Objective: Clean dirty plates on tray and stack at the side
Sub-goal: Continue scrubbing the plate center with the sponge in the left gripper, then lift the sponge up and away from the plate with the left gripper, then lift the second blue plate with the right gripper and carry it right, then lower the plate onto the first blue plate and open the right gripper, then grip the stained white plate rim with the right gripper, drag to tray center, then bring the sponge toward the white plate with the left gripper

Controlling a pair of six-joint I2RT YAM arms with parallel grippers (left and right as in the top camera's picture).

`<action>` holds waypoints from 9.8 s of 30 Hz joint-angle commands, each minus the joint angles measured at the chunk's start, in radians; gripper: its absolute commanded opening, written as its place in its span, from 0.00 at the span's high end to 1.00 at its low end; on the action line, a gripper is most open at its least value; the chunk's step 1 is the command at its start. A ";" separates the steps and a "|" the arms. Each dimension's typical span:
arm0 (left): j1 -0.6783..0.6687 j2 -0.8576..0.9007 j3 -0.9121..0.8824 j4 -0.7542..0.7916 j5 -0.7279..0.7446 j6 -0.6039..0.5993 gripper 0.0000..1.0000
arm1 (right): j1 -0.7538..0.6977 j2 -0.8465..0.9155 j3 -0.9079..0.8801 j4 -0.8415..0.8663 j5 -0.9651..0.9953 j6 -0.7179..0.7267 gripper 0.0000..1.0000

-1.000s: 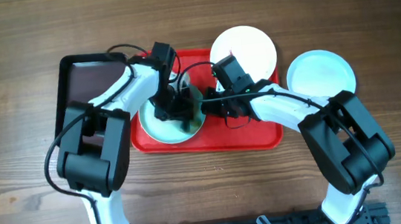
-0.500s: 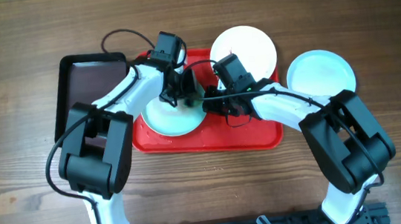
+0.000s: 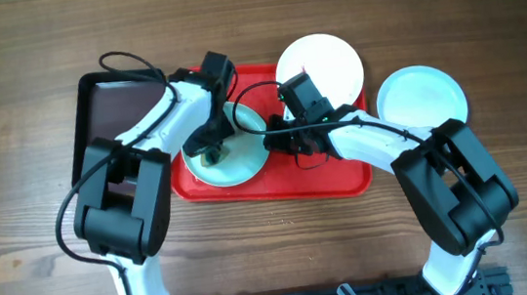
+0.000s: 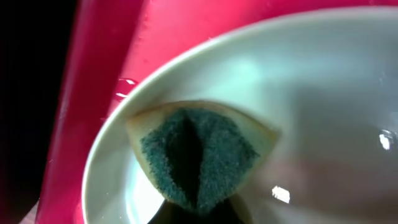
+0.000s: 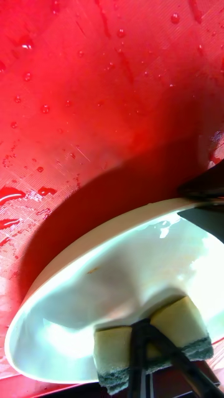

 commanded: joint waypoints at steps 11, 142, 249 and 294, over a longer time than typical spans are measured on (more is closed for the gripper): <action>-0.006 0.103 -0.075 0.192 0.665 0.479 0.96 | -0.007 0.031 0.004 -0.007 0.007 0.004 0.96; 0.215 -0.068 0.413 -0.229 0.251 0.225 0.96 | -0.048 -0.517 0.076 -0.485 0.217 -0.333 0.96; 0.215 -0.068 0.413 -0.232 0.250 0.226 0.96 | -0.131 0.010 0.208 -0.539 0.062 -0.208 0.85; 0.179 -0.068 0.356 -0.183 0.250 0.226 0.96 | -0.133 0.115 0.227 -0.402 0.056 -0.108 0.96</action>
